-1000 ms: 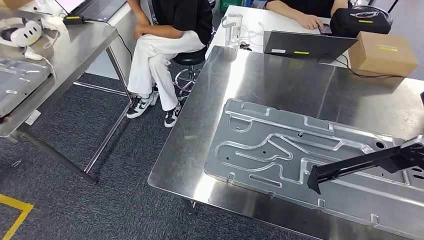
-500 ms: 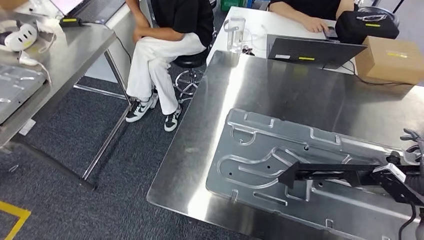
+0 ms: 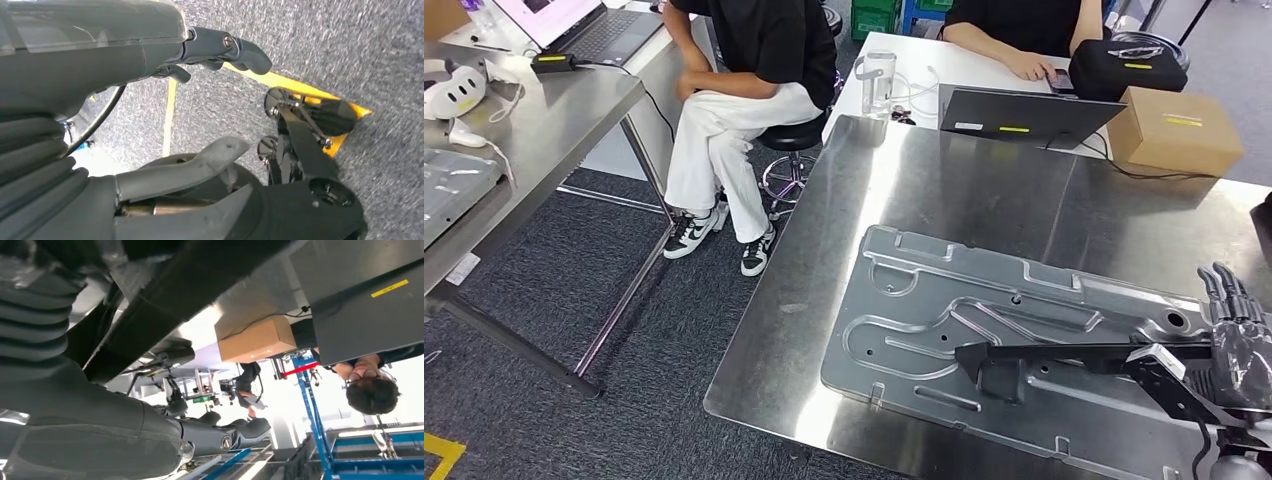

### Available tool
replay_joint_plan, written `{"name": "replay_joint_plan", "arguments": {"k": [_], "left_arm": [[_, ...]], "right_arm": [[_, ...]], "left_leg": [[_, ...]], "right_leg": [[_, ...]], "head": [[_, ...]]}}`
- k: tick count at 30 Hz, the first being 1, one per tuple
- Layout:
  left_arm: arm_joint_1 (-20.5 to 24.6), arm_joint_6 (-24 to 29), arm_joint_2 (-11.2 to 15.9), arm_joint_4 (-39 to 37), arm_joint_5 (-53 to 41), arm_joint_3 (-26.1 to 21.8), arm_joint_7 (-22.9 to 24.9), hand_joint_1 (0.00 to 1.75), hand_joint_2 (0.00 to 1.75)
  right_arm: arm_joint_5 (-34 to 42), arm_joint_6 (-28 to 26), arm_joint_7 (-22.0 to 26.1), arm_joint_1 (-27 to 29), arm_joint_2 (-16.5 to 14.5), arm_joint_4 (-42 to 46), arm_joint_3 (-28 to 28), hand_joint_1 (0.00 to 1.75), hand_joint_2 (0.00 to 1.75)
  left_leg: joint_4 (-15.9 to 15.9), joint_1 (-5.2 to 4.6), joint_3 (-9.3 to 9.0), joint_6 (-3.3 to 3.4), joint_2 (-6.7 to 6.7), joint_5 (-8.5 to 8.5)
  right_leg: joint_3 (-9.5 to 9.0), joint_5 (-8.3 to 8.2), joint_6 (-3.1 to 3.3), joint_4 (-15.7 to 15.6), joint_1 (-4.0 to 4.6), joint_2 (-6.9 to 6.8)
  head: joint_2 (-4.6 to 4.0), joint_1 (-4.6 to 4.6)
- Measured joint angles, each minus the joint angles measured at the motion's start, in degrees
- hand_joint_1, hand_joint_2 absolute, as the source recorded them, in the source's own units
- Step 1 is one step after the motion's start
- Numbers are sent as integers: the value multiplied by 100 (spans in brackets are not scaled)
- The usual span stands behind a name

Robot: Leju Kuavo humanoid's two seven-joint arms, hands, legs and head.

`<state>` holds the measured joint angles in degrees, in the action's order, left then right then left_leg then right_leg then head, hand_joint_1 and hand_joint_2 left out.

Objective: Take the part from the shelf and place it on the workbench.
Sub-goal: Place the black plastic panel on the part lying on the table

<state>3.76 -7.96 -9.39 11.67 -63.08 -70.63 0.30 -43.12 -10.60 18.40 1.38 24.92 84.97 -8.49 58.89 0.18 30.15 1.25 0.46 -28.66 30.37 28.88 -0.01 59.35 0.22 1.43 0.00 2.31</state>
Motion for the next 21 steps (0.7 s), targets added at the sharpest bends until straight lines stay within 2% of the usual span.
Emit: {"name": "replay_joint_plan", "arguments": {"k": [9,16,21], "left_arm": [[20,-21,1,0,-38,-10,10,0,0],[50,-34,1,0,-93,-10,16,0,0],[52,-34,1,0,-103,-10,10,0,0]], "right_arm": [[-181,1,-191,84,57,4,29,0,0],[-283,-9,-345,-170,317,-203,37,0,0],[-156,174,-423,-611,753,-352,5,0,0]], "left_leg": [[0,-4,-7,20,66,-4],[0,-37,4,72,63,13],[4,-85,55,120,21,47]], "right_leg": [[-16,-29,-39,-26,-5,67],[-18,-45,-81,-44,-38,65],[25,-62,-110,-43,-85,30]], "head": [[0,-1],[0,-1],[-1,-1]]}}
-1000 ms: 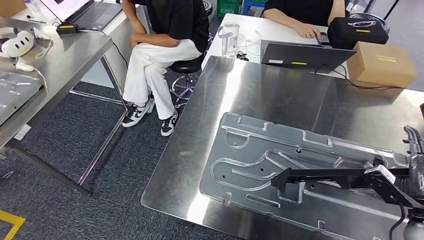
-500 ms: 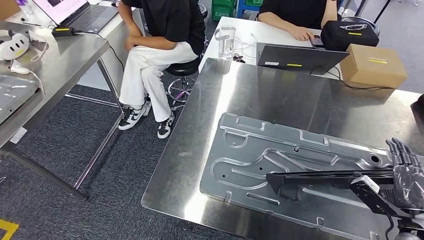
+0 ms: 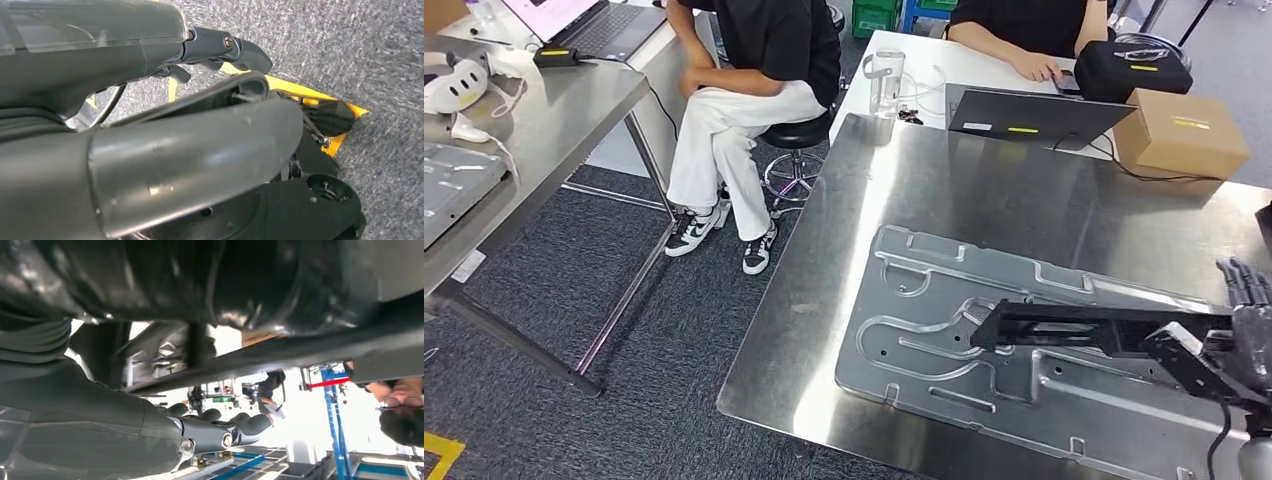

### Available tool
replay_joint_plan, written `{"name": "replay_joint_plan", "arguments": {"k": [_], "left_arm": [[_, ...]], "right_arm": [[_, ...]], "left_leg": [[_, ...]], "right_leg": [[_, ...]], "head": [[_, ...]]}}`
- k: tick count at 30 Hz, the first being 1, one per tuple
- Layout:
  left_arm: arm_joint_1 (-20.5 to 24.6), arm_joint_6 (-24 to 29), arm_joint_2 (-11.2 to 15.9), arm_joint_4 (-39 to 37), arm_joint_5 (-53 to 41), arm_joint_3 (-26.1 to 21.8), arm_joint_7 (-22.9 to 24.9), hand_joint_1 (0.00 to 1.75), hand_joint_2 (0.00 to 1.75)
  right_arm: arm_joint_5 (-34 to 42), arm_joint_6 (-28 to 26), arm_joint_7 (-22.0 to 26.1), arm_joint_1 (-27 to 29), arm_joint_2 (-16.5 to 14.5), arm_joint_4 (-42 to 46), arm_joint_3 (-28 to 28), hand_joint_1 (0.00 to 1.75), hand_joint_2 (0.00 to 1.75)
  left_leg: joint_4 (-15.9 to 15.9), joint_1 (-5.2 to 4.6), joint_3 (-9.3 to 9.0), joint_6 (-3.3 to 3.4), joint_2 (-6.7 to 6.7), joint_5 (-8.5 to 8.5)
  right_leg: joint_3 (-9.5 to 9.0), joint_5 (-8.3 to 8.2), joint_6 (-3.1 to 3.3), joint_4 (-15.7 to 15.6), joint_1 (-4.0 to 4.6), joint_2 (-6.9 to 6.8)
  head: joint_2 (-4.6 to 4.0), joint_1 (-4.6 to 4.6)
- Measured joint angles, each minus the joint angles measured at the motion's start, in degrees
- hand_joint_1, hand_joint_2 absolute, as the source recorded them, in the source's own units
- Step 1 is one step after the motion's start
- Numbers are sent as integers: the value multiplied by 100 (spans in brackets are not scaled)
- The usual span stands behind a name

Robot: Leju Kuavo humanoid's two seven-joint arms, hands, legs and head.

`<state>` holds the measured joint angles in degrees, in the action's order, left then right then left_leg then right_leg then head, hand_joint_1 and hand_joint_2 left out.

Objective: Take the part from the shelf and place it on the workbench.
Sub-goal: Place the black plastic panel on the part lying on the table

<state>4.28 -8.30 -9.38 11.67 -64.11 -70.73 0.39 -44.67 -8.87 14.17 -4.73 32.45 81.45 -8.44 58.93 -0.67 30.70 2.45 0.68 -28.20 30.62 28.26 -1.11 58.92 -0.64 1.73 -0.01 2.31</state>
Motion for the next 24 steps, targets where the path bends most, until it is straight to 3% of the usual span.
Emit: {"name": "replay_joint_plan", "arguments": {"k": [4,10,22,24], "left_arm": [[-9,2,2,0,-2,0,0,0,0],[-16,3,1,0,1,-3,10,0,0],[-16,46,-13,0,29,-38,0,0,0],[-15,46,-13,0,33,-41,4,0,0]], "right_arm": [[97,165,5,-306,309,-16,-80,0,0],[53,209,2,-391,483,117,-82,0,0],[-138,272,-159,-420,615,742,112,0,0],[-138,272,-172,-426,632,786,149,0,0]], "left_leg": [[4,-17,42,28,-43,27],[5,-27,73,29,-98,28],[5,-27,82,29,-108,28],[10,-44,81,60,-110,36]], "right_leg": [[52,-11,-19,1,-15,-49],[65,3,-40,0,-27,-94],[71,5,-42,-1,-27,-106],[61,-21,-75,-38,-46,-106]], "head": [[0,1],[0,0],[0,0],[1,2]]}}
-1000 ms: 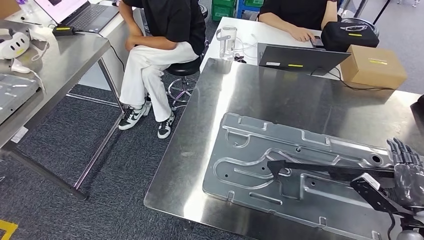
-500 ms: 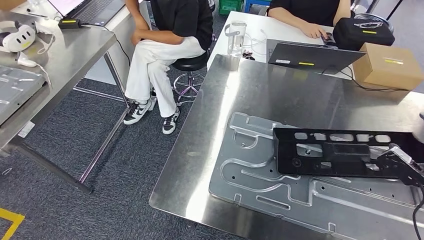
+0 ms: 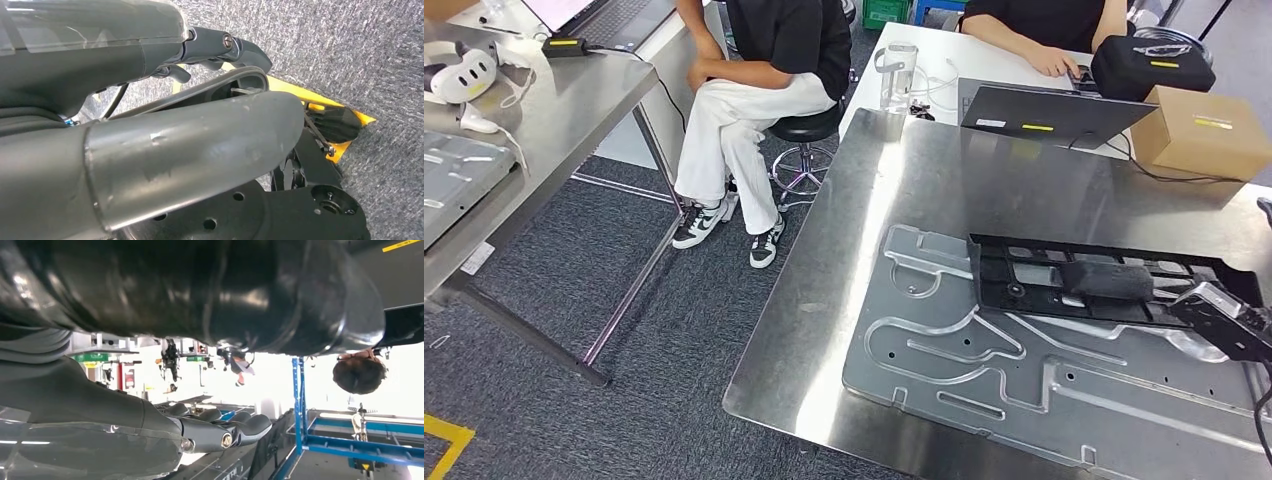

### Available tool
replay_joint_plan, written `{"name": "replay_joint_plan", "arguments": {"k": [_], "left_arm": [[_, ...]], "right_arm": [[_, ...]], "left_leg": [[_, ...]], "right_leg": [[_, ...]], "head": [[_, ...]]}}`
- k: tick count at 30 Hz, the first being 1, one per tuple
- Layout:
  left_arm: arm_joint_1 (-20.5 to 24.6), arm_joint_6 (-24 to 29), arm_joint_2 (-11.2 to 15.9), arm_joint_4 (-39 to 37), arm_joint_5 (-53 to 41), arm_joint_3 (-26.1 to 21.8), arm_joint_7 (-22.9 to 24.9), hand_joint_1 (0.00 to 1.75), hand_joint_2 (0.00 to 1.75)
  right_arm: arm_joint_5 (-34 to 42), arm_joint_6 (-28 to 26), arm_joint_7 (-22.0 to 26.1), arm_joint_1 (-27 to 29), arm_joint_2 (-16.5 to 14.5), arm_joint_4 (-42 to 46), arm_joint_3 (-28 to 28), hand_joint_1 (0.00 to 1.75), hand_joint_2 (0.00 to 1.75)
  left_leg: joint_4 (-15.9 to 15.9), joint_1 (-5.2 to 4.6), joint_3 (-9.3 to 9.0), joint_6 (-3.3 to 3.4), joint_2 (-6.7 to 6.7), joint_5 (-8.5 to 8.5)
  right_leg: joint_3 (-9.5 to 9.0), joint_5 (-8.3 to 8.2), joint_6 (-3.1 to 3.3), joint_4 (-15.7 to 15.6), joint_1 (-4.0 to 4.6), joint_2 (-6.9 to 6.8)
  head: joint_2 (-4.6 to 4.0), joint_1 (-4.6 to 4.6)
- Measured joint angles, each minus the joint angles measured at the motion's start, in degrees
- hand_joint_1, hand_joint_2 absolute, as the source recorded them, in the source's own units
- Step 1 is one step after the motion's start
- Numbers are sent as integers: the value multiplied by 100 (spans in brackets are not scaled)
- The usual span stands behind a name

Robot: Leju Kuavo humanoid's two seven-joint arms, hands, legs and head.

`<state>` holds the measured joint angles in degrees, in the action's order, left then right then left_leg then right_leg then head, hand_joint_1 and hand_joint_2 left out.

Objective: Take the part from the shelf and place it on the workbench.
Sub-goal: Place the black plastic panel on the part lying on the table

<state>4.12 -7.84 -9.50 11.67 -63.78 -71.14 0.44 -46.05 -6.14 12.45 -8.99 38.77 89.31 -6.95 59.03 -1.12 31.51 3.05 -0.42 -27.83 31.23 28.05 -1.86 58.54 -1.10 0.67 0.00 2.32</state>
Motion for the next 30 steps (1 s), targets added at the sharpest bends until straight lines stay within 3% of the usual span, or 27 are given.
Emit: {"name": "replay_joint_plan", "arguments": {"k": [2,3,7,8,9,12,14,16,18,20,22,23,24,25,26,28,30], "left_arm": [[5,2,-5,0,-2,-2,10,0,0],[9,3,-10,0,-2,-3,14,0,0],[11,4,-25,0,-2,-17,27,0,0],[6,4,-26,0,-3,-24,32,0,0],[1,4,-28,0,-6,-29,38,0,0],[1,5,-30,0,-22,-34,46,0,0],[2,8,-28,0,-32,-35,47,0,0],[-3,15,-28,0,-38,-36,48,0,0],[-8,34,-27,0,-40,-43,49,0,0],[-7,53,-30,0,-38,-53,50,0,0],[-5,64,-36,0,-28,-66,50,0,0],[-5,69,-39,0,-22,-73,50,0,0],[-5,73,-40,0,-17,-80,50,0,0],[-5,76,-41,0,-13,-85,50,0,0],[-2,78,-41,0,-13,-87,50,0,0],[9,87,-32,1,-6,-90,50,0,0],[18,98,-26,2,0,-93,50,0,0]], "right_arm": [[0,-2,-10,5,18,51,30,0,0],[0,-3,-13,1,31,74,39,0,0],[0,-9,-16,-3,46,111,85,0,0],[0,-9,-16,6,42,112,109,0,0],[1,-10,-17,13,37,112,131,0,0],[11,-28,-19,22,30,119,159,0,0],[25,-72,-21,78,28,155,156,0,0],[37,-138,-14,190,19,227,150,0,0],[40,-215,11,320,-9,348,136,0,0],[15,-310,56,468,-53,539,120,0,0],[-36,-414,94,649,-126,749,121,0,0],[-66,-464,104,746,-176,850,126,0,0],[-97,-507,109,836,-230,947,132,0,0],[-125,-540,114,911,-280,1036,137,0,0],[-145,-563,118,968,-321,1115,142,0,0],[-162,-604,140,1056,-379,1249,143,0,0],[-136,-676,225,1184,-433,1405,151,0,0]], "left_leg": [[-127,4,-45,81,8,96],[-236,15,-79,127,16,172],[-398,34,-75,183,30,296],[-376,36,-51,177,28,296],[-338,44,-18,160,26,291],[-114,87,131,38,10,223],[32,73,229,-45,-19,195],[95,57,287,-92,-48,213],[215,77,360,-153,-42,85],[679,106,527,-220,-14,-328],[1368,120,723,-257,0,-756],[1584,124,744,-257,1,-833],[1610,123,673,-241,2,-794],[1427,116,500,-207,2,-663],[1068,101,239,-153,1,-500],[255,58,-274,-50,6,-354],[-135,15,-464,-17,7,-335]], "right_leg": [[-21,-16,-62,-54,-7,-1],[7,62,-76,14,-2,-6],[437,693,-75,1056,-28,-25],[491,704,-97,1206,-56,-27],[469,613,-126,1189,-89,-32],[57,177,-225,381,-153,-43],[-26,152,-181,162,-139,-30],[41,142,-73,211,-130,-27],[100,101,22,219,-134,-53],[188,31,118,213,-131,-81],[298,-44,166,217,-110,-100],[354,-84,174,220,-95,-109],[406,-124,177,222,-80,-115],[455,-164,177,223,-61,-118],[498,-206,176,223,-45,-118],[557,-294,149,210,-27,-120],[565,-391,81,158,-53,-133]], "head": [[0,-2],[0,-3],[0,-9],[-1,-8],[-1,-8],[-1,-9],[0,-9],[0,-7],[0,-6],[0,-4],[0,-3],[0,-3],[-1,-3],[-1,-2],[-1,-1],[-1,-3],[0,-3]]}}
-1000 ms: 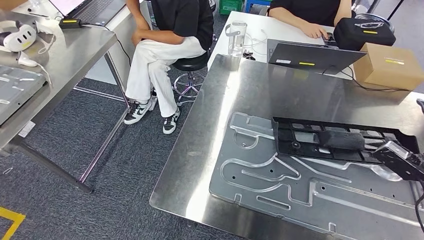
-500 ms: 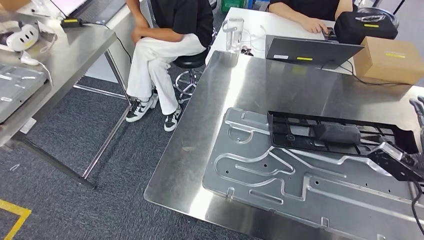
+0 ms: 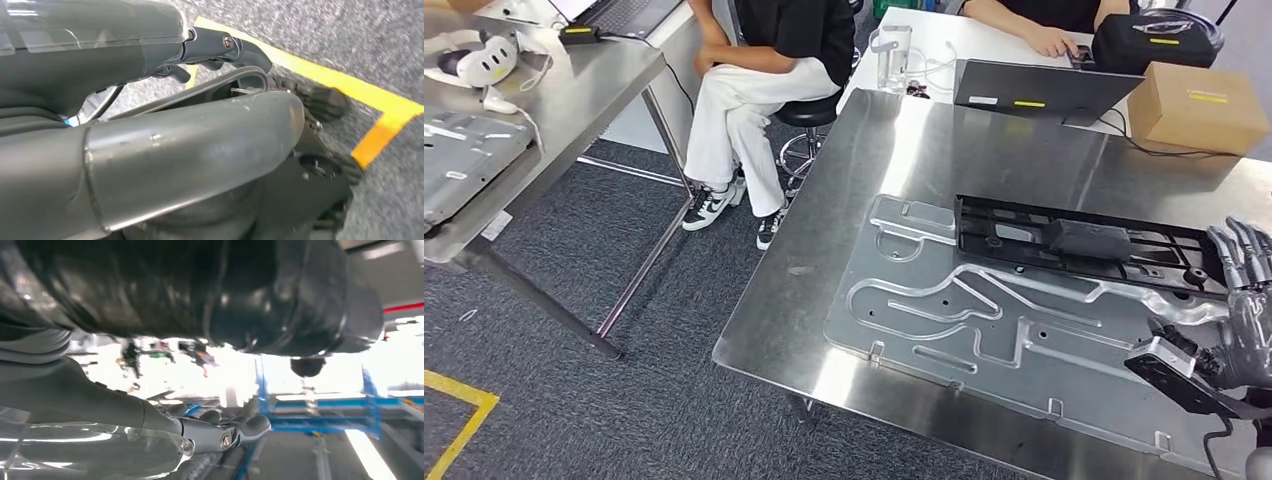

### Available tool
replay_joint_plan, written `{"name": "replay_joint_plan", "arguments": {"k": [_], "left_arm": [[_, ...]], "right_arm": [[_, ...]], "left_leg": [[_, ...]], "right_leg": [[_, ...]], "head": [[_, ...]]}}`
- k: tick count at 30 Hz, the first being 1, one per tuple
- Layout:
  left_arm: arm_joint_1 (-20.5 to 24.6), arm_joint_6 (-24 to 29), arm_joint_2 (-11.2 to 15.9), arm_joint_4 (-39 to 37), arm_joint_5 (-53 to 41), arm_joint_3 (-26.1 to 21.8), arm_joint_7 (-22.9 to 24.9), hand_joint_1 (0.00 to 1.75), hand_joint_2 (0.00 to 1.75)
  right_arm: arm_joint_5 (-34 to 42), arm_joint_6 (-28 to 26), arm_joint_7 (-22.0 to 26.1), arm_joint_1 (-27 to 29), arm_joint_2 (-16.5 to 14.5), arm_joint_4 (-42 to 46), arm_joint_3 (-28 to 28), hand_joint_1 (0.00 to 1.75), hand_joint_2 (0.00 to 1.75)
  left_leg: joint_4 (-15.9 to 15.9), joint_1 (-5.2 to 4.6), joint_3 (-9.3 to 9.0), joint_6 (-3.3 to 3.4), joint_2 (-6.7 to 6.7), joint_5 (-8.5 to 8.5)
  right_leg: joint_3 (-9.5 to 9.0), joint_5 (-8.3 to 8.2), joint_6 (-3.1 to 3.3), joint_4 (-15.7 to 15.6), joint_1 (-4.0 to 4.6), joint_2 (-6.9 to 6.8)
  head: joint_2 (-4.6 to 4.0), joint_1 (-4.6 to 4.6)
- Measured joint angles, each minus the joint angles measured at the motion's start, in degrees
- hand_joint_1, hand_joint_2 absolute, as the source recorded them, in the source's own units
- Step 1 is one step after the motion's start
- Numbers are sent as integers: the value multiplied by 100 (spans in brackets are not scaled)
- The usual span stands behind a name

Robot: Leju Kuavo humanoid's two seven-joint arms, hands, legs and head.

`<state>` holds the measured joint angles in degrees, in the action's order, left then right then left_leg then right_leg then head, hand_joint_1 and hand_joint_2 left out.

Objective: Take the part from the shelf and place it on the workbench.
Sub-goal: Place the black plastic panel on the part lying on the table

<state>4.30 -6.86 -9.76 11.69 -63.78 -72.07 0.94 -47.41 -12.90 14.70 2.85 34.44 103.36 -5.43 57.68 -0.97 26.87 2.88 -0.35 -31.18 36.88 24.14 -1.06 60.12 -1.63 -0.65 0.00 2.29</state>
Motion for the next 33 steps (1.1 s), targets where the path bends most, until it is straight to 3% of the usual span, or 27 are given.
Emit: {"name": "replay_joint_plan", "arguments": {"k": [2,3,4,5,7,8,9,10,11,12,14,15,17,18,19,22,23,24,25,26,28,30,31,33], "left_arm": [[-1,5,-10,0,-24,-2,2,0,0],[-2,7,-20,0,-42,-1,5,0,0],[-6,9,-30,0,-66,-1,9,0,0],[-9,14,-42,0,-81,0,14,0,0],[-13,22,-49,0,-103,1,17,0,0],[-13,26,-52,0,-105,1,17,0,0],[-12,25,-54,0,-108,1,17,0,0],[-10,25,-59,0,-110,1,18,0,0],[-8,24,-65,0,-111,1,19,0,0],[-6,24,-71,0,-112,1,19,0,0],[1,25,-76,0,-115,1,18,0,0],[2,26,-76,0,-116,1,16,0,0],[-3,28,-72,0,-119,1,10,0,0],[-7,28,-67,0,-120,1,5,0,0],[-10,28,-62,0,-120,1,0,0,0],[-8,26,-54,0,-120,1,-10,0,0],[-4,24,-52,0,-117,1,-11,0,0],[1,19,-50,0,-114,1,-11,0,0],[6,15,-48,0,-109,1,-11,0,0],[10,10,-43,0,-103,1,-11,0,0],[22,4,-28,0,-98,0,-10,0,0],[34,2,-14,0,-101,-1,-8,0,0],[36,2,-10,0,-106,-1,-6,0,0],[36,2,-9,0,-120,-1,-4,0,0]], "right_arm": [[140,-79,164,255,-65,246,22,0,0],[249,-110,262,424,-102,397,36,0,0],[350,-129,348,592,-135,544,51,0,0],[429,-140,414,741,-168,677,67,0,0],[505,-152,474,968,-230,874,97,0,0],[523,-153,485,1047,-256,946,108,0,0],[535,-153,492,1106,-280,1003,118,0,0],[546,-153,499,1146,-299,1053,125,0,0],[554,-152,508,1170,-315,1098,127,0,0],[560,-147,521,1182,-325,1134,128,0,0],[567,-121,582,1221,-338,1209,134,0,0],[566,-98,628,1252,-345,1250,146,0,0],[541,-59,715,1333,-371,1342,219,0,0],[512,-55,743,1362,-383,1385,279,0,0],[479,-59,761,1391,-399,1430,357,0,0],[428,-65,768,1447,-429,1533,630,0,0],[434,-61,756,1451,-436,1545,734,0,0],[440,-57,740,1447,-442,1547,851,0,0],[446,-56,722,1438,-450,1545,970,0,0],[448,-56,708,1425,-460,1542,1089,0,0],[448,-57,691,1396,-493,1532,1313,0,0],[448,-60,677,1371,-529,1517,1523,0,0],[448,-63,659,1361,-544,1508,1633,0,0],[458,-91,568,1361,-561,1470,1873,0,0]], "left_leg": [[-104,-6,30,12,-2,137],[-169,8,47,32,3,219],[-228,25,81,58,11,309],[-264,42,131,78,23,389],[-249,28,291,101,41,505],[-223,22,383,96,50,554],[-185,18,481,90,60,598],[-135,17,583,79,69,635],[-70,19,686,63,76,664],[5,17,784,43,81,685],[142,4,912,-5,84,719],[175,-1,942,-34,82,747],[186,-5,974,-103,67,817],[218,0,1013,-143,55,772],[320,7,1066,-185,44,623],[1176,70,1253,-301,33,-223],[1493,92,1274,-325,34,-376],[1686,108,1240,-338,34,-379],[1696,119,1122,-341,34,-261],[1508,125,913,-333,33,-89],[657,112,266,-278,28,83],[-59,75,-188,-220,21,10],[-208,52,-247,-195,19,-14],[-278,55,-178,-118,37,115]], "right_leg": [[-12,-80,-77,-67,-22,-17],[5,-22,-99,-53,-17,-12],[44,144,-110,46,-10,0],[108,410,-113,261,-7,16],[262,943,-128,919,-4,37],[292,1042,-143,1211,-6,38],[256,1001,-157,1365,-8,38],[130,854,-170,1329,-13,38],[-97,685,-179,1098,-20,37],[-379,629,-181,730,-25,37],[-821,701,-137,76,-5,48],[-900,777,-100,-77,15,54],[-850,724,-12,-110,20,52],[-797,671,36,-115,8,44],[-734,605,86,-126,-9,34],[-494,403,158,-130,-25,18],[-406,338,154,-122,-24,18],[-320,276,144,-113,-24,16],[-237,217,131,-103,-24,15],[-164,162,117,-96,-24,15],[-63,55,75,-89,-24,14],[-29,-56,10,-116,-29,6],[-26,-118,-31,-148,-34,0],[-11,-175,-99,-200,-39,0]], "head": [[-1,-1],[-1,-2],[-1,-6],[-1,-9],[-1,-8],[-1,-7],[-1,-6],[0,-7],[0,-7],[0,-8],[0,-3],[0,2],[0,3],[-1,6],[-1,6],[0,16],[-1,16],[-1,16],[-1,16],[-1,16],[0,17],[0,15],[-1,19],[-1,25]]}}
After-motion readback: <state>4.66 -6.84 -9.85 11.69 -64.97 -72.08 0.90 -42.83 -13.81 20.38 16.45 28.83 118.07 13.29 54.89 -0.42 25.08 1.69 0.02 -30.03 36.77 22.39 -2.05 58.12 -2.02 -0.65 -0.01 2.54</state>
